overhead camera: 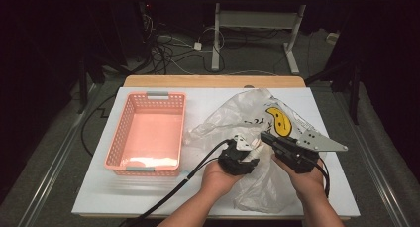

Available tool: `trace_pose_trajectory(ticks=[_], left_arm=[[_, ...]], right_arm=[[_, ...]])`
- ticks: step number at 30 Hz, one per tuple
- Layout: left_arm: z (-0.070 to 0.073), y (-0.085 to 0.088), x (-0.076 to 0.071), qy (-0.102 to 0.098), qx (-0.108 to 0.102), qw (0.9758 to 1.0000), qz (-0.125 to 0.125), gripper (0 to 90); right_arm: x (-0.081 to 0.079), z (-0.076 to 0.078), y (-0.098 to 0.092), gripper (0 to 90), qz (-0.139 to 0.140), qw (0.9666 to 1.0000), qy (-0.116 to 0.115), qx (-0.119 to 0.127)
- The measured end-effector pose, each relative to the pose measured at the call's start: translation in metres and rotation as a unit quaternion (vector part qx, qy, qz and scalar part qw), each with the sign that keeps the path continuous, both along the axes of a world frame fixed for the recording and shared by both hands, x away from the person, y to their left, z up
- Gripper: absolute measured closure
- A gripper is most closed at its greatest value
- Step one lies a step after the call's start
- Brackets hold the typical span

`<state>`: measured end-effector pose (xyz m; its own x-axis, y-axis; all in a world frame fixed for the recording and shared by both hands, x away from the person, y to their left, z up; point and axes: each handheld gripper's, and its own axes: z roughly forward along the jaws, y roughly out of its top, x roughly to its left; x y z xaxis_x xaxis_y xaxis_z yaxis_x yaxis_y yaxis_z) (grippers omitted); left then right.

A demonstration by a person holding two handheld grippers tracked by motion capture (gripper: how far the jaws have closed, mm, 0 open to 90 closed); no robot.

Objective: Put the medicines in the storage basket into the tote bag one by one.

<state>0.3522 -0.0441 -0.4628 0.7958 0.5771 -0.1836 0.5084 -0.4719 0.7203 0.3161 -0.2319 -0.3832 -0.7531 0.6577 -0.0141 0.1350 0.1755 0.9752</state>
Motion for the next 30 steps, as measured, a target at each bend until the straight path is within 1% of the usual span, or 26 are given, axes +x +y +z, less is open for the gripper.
trace_pose_trajectory(ticks=[2, 3, 4, 5, 7, 8, 9, 10, 11, 12, 13, 14, 15, 16, 17, 18, 19, 20, 21, 23, 25, 26, 27, 28, 30], left_arm=[[-0.005, -0.008, 0.004, 0.003, 0.005, 1.0000, 0.000, 57.7], [-0.006, -0.011, 0.005, 0.004, 0.008, 0.9999, -0.004, 57.7], [-0.009, -0.016, 0.005, 0.003, 0.002, 0.9999, 0.013, 57.7], [-0.010, -0.018, 0.007, -0.001, 0.011, 0.9998, 0.015, 57.6], [-0.013, -0.022, 0.010, 0.003, 0.005, 0.9998, 0.020, 57.6], [-0.014, -0.022, 0.013, 0.005, 0.009, 0.9997, 0.020, 57.7], [-0.013, -0.021, 0.015, 0.005, 0.022, 0.9997, 0.009, 57.7], [-0.015, -0.024, 0.015, 0.007, -0.002, 0.9996, 0.029, 57.6], [-0.015, -0.024, 0.015, 0.008, -0.005, 0.9995, 0.030, 57.6], [-0.015, -0.023, 0.015, 0.008, -0.003, 0.9996, 0.027, 57.2], [-0.014, -0.023, 0.013, 0.009, -0.010, 0.9996, 0.026, 55.3], [-0.013, -0.022, 0.012, 0.008, -0.015, 0.9996, 0.024, 51.4], [-0.010, -0.019, 0.010, 0.003, -0.005, 0.9999, 0.015, 47.8], [-0.007, -0.014, 0.009, 0.000, -0.001, 1.0000, 0.003, 44.8], [-0.004, -0.010, 0.006, -0.009, -0.010, 0.9998, 0.016, 42.6], [-0.002, -0.004, 0.004, -0.014, -0.013, 0.9998, 0.010, 42.3], [0.000, 0.000, 0.001, -0.009, -0.023, 0.9997, 0.009, 40.0], [0.002, 0.006, -0.003, -0.015, -0.017, 0.9997, 0.008, 38.9], [0.004, 0.012, -0.006, -0.018, -0.020, 0.9996, 0.003, 37.5], [0.006, 0.027, -0.015, -0.026, -0.032, 0.9991, 0.004, 36.4], [0.009, 0.042, -0.025, -0.032, -0.032, 0.9990, -0.001, 35.0], [0.009, 0.050, -0.030, -0.039, -0.029, 0.9988, 0.002, 34.4], [0.010, 0.061, -0.036, -0.041, -0.029, 0.9987, 0.002, 33.9], [0.009, 0.068, -0.040, -0.041, -0.032, 0.9986, 0.006, 31.8], [0.006, 0.083, -0.050, -0.042, -0.022, 0.9988, 0.012, 31.8]], right_arm=[[0.001, -0.001, 0.000, 90.0, -0.003, 1.0000, 0.001, 0.001], [0.001, -0.001, -0.001, 90.0, -0.003, 1.0000, 0.003, 0.001], [0.001, -0.001, -0.001, 90.0, -0.004, 1.0000, 0.006, 0.002], [0.001, -0.001, -0.002, 90.0, -0.004, 1.0000, 0.004, 0.001], [0.002, -0.002, -0.003, 90.0, -0.003, 1.0000, 0.002, 0.001], [0.002, -0.002, -0.003, 90.0, -0.004, 1.0000, 0.004, 0.002], [0.001, -0.002, -0.003, 90.0, -0.005, 1.0000, 0.005, 0.002], [0.001, -0.002, -0.004, 90.0, -0.006, 1.0000, 0.006, 0.002], [0.001, -0.002, -0.004, 90.0, -0.005, 1.0000, 0.006, 0.002], [0.001, -0.002, -0.005, 90.0, -0.006, 1.0000, 0.006, 0.003], [0.001, -0.002, -0.005, 90.0, -0.007, 1.0000, 0.003, 0.003], [0.001, -0.002, -0.006, 90.0, -0.008, 1.0000, 0.003, 0.003], [0.001, -0.002, -0.006, 90.0, -0.007, 1.0000, 0.002, 0.004], [0.001, -0.001, -0.006, 90.0, -0.007, 1.0000, 0.003, 0.005], [0.002, -0.002, -0.006, 90.0, -0.007, 1.0000, 0.003, 0.004], [0.001, -0.002, -0.006, 90.0, -0.009, 0.9999, 0.004, 0.003], [0.001, -0.002, -0.006, 90.0, -0.008, 0.9999, 0.006, 0.004], [0.001, -0.002, -0.005, 90.0, -0.007, 1.0000, 0.006, 0.001], [0.002, -0.002, -0.005, 90.0, -0.006, 1.0000, 0.003, 0.000], [0.001, -0.002, -0.004, 90.0, -0.007, 1.0000, 0.005, 0.000], [0.001, -0.002, -0.004, 90.0, -0.009, 0.9999, 0.006, -0.001], [0.000, -0.002, -0.004, 90.0, -0.009, 0.9999, 0.006, -0.001], [0.000, -0.002, -0.004, 90.0, -0.009, 0.9999, 0.006, -0.001], [0.000, -0.002, -0.003, 90.0, -0.008, 0.9999, 0.004, -0.005], [0.000, -0.002, -0.003, 90.0, -0.008, 0.9999, 0.005, -0.004]])
